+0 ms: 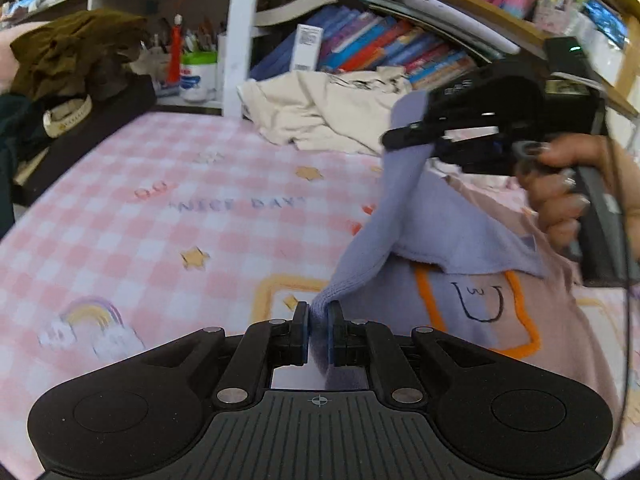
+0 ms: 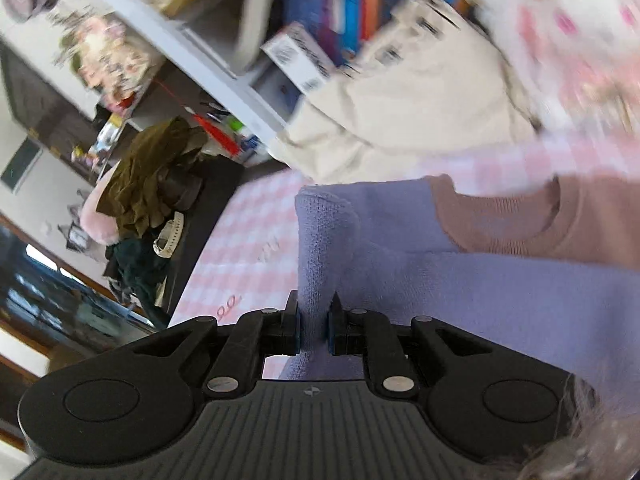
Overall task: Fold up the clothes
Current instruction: 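Lift and shake the sweater open with both grippers, spreading it on the mat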
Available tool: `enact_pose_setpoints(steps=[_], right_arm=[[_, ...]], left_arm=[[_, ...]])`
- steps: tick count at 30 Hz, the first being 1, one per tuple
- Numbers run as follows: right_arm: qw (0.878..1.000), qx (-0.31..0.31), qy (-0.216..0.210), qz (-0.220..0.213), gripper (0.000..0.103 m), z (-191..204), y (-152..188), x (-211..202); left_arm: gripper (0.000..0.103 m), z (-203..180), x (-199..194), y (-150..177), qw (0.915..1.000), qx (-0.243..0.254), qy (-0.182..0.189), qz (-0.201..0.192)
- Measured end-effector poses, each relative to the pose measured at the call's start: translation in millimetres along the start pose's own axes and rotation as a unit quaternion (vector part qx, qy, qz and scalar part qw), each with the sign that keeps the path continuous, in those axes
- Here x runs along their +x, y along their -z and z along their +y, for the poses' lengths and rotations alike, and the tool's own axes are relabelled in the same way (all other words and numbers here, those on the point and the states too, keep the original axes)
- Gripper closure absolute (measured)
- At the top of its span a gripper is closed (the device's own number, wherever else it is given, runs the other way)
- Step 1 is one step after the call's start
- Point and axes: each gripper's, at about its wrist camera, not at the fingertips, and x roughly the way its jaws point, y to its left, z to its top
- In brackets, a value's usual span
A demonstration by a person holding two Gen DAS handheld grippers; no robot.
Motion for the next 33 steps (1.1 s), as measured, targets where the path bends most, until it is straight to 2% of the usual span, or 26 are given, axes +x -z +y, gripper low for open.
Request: enact_pose_setpoints(steps=[2,3,6,8,10,11,12,14,16,21,24,25,27,29,31,33], right_arm=[[0.999,-0.042,0.01,0.007,0.07,6.5,-0.1,1.6],[0.998,-0.062,0.015,0.008,0.052,7.5,2.9,-1.2],[0.995,-0.093,0.025,0.0,0.051,-3.7,21.6,-33.7],[0.992,-0.11,0.057,0.005,0.051,-19.6,40.7,-62.9],[0.985,-0.127,0.114,0.014,0.052,-40.7,61.8,-91.9],[0.982,-0.127,0.142,0.019,0.052,-51.9,71.9,-105.4],[0.978,-0.122,0.169,0.024,0.052,-63.4,81.9,-118.3],[0.97,-0.112,0.214,0.034,0.052,-83.9,101.5,-142.8],[0.966,-0.097,0.237,0.045,0.052,-98.4,120.3,-164.2],[0.961,-0.117,0.242,0.071,0.053,-103.7,160.9,-190.1],[0.956,-0.149,0.237,0.092,0.062,-100.8,178.5,-190.3],[0.955,-0.16,0.233,0.096,0.071,-100.0,183.3,-191.0],[0.953,-0.182,0.222,0.099,0.076,-98.1,189.8,-192.7],[0.949,-0.206,0.215,0.1,0.088,-95.5,192.5,-193.9],[0.946,-0.222,0.21,0.104,0.09,-92.7,194.2,-195.3],[0.946,-0.228,0.204,0.107,0.091,-91.8,195.0,-197.7]], left_arm=[[0.093,7.9,17.0,-7.3,0.9998,0.002,-0.016,0.012],[0.088,10.7,21.8,-8.5,0.9994,0.009,-0.029,0.019],[0.088,13.7,22.2,-7.3,0.9956,0.035,-0.083,0.024],[0.085,10.9,10.1,-8.8,0.994,0.046,-0.099,0.0],[0.076,-0.5,-4.0,-8.9,0.9937,0.06,-0.088,-0.035],[0.068,-10.9,-5.1,-9.3,0.9939,0.073,-0.071,-0.043],[0.064,-21.9,-5.1,-9.7,0.9936,0.087,-0.053,-0.051],[0.063,-50.6,8.9,-11.1,0.991,0.125,-0.014,-0.046],[0.063,-84.3,25.3,-9.8,0.9853,0.167,0.014,-0.035],[0.063,-175.4,66.3,1.0,0.9582,0.279,0.062,-0.017],[0.063,-217.8,88.7,5.1,0.9399,0.334,0.069,-0.02],[0.063,-230.5,95.8,5.6,0.9337,0.351,0.068,-0.022],[0.063,-253.0,107.9,7.2,0.921,0.384,0.06,-0.026],[0.063,-270.0,122.2,11.4,0.9082,0.416,0.043,-0.019],[0.063,-282.3,135.2,16.2,0.8965,0.442,0.026,-0.01],[0.063,-284.6,137.4,22.0,0.8911,0.453,0.016,-0.023]])
